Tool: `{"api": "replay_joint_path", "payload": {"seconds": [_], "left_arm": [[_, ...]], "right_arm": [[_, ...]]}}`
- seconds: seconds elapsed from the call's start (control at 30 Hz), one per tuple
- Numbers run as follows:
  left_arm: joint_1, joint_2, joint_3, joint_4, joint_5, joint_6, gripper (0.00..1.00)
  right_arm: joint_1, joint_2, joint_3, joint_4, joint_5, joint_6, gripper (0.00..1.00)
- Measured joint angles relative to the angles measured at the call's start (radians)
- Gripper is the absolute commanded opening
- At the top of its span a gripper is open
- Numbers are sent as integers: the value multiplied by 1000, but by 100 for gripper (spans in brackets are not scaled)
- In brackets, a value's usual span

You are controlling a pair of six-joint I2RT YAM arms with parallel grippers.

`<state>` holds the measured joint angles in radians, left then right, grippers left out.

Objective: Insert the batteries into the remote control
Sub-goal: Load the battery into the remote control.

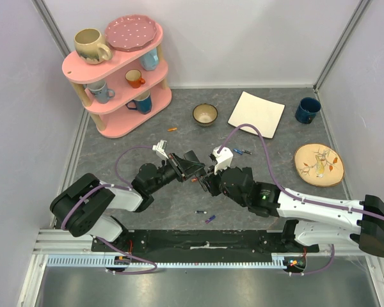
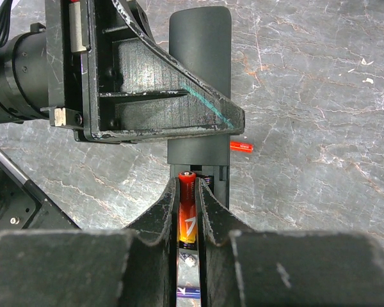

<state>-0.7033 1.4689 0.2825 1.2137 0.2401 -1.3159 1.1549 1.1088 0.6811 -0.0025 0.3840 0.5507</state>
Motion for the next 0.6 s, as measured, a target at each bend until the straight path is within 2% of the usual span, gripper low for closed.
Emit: {"api": "replay_joint_path", "payload": {"seconds": [0.6], "left_arm": [[-2,4,0,34,-1,-1,2]], "right_arm": [[2,-2,27,-49,11,21,33]]}}
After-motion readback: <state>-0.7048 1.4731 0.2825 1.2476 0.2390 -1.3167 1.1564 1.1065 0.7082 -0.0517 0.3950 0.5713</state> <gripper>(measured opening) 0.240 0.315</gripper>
